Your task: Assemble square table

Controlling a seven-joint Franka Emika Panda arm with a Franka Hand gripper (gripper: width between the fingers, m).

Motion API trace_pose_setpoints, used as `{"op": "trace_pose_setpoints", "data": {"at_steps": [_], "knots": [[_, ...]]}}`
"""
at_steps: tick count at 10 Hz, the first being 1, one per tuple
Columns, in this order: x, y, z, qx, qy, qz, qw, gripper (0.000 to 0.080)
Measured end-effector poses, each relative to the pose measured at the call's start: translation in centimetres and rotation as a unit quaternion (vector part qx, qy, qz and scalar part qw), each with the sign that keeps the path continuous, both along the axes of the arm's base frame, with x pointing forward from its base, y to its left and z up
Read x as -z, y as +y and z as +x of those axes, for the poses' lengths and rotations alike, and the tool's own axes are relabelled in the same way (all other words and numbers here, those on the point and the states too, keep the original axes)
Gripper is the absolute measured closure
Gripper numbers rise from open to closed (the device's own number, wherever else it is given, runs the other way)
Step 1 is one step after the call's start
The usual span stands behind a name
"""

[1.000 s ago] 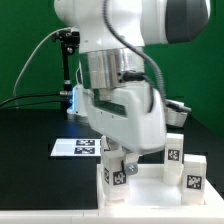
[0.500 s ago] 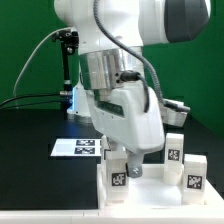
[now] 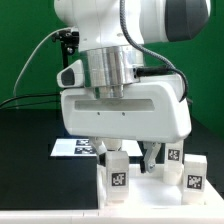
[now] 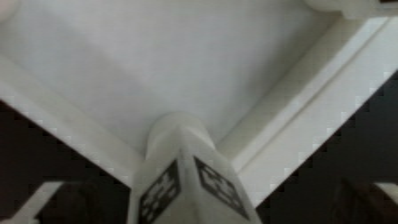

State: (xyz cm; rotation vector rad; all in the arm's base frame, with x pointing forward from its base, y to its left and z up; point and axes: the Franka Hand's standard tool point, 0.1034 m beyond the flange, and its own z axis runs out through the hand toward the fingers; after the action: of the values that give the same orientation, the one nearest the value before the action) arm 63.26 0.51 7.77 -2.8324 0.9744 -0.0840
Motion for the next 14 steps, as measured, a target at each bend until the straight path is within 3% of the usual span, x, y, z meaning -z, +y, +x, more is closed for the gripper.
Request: {"op": "trace_pose_setpoints", "data": {"at_steps": [2,4,5,6,7,8,11,14], "knots": [[-0.34,-0.91,0.52,-0.197,-0.013,-0.044,0.979,0.0150],[-0.30,-0.82,0.43,-0.226,-0.010,-0.048,0.973,0.0150],[-0.29,-0.83,0.42,-0.216,-0.009,-0.047,0.975,0.0246],[-0.29,-0.84,0.42,-0.216,-0.009,-0.048,0.975,0.0246],[-0.29,-0.78,0.42,-0.183,-0.006,-0.044,0.982,0.0429],[-0.28,-0.86,0.41,-0.146,-0.002,-0.041,0.988,0.0515],[-0.29,-1.02,0.45,0.078,0.015,-0.022,0.997,0.0515],[-0.10,-0.53,0.21,0.328,0.037,0.000,0.944,0.0515]]}}
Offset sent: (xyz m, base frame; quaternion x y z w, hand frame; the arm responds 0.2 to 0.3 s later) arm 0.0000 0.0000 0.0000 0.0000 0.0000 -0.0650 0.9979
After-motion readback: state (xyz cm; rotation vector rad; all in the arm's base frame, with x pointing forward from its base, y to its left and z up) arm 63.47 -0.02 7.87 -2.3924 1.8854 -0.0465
